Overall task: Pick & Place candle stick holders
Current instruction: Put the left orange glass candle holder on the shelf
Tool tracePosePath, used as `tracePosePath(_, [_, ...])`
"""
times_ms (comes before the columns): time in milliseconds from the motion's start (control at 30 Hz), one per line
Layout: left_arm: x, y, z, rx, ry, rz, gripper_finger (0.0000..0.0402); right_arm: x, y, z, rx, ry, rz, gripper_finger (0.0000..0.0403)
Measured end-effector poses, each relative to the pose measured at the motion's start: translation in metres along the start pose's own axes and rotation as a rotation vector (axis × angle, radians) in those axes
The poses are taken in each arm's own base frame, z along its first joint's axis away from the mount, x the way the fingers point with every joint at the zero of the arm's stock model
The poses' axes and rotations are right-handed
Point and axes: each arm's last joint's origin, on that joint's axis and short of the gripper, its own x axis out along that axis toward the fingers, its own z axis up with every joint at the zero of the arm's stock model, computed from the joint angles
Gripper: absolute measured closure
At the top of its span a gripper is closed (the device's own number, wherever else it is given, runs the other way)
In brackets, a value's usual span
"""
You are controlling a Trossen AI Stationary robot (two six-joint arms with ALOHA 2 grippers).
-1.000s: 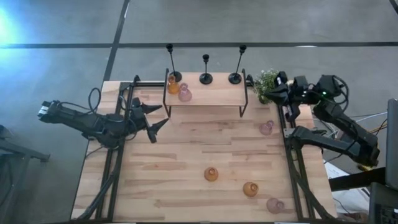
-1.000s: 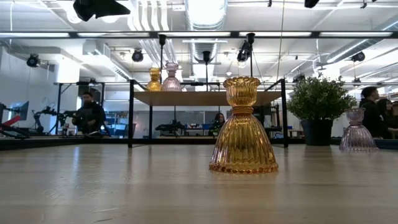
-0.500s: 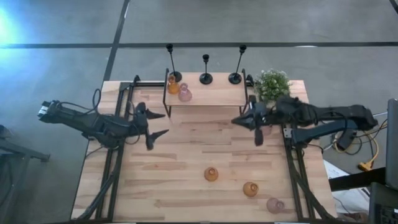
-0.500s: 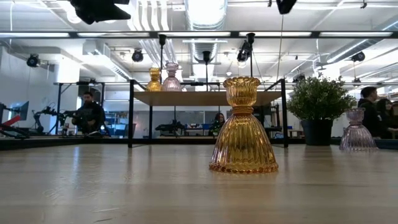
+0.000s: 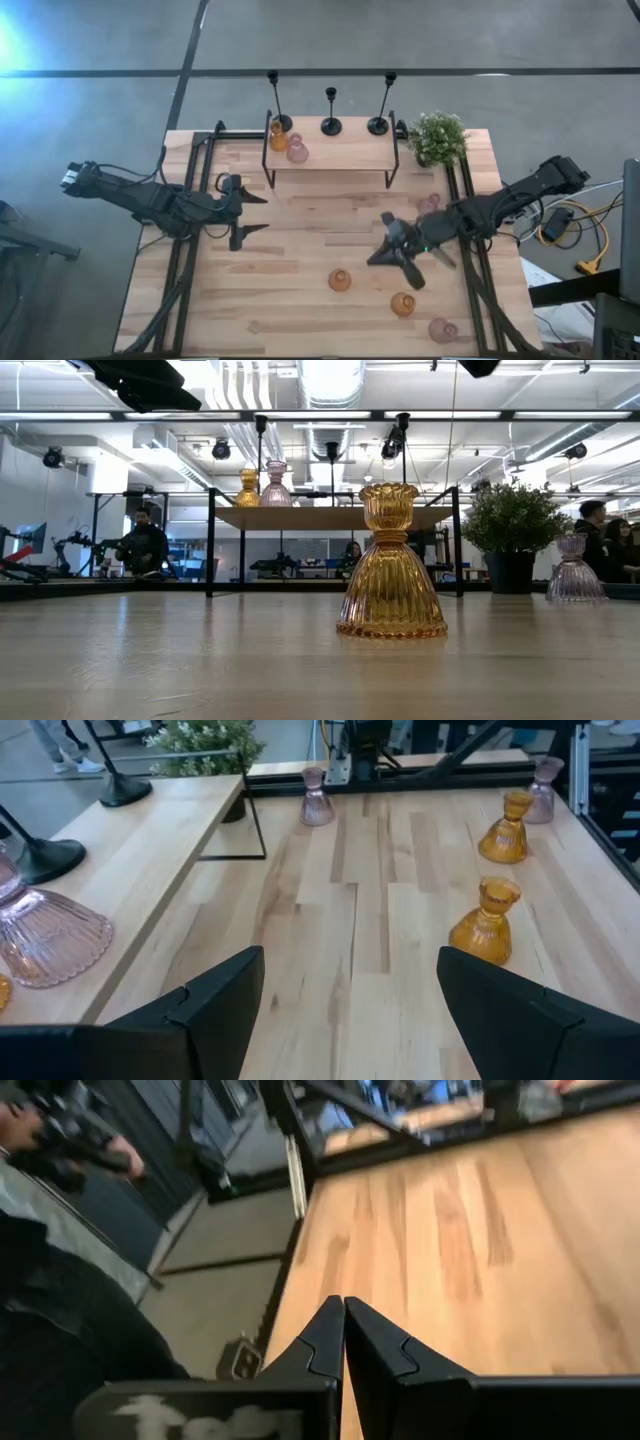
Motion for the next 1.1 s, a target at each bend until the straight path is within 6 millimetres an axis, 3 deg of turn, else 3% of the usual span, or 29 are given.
tracePosePath(300, [0.012, -0.006, -0.009, 0.029, 0.107, -0.042, 0.0101, 0.032, 0.006, -0.053, -0.089, 0.265, -0.165, 0.0394])
tracePosePath(767, [0.064, -0.029, -0.034, 0.053, 0.340, -0.120, 0.0101, 0.077, -0.013, -0.094, -0.067, 0.444, -0.284, 0.0391])
tracePosePath(1100, [0.085, -0.038, -0.034, 0.036, 0.289, -0.146, 0.0101, 0.107, -0.030, -0.115, -0.055, 0.480, -0.328, 0.0303])
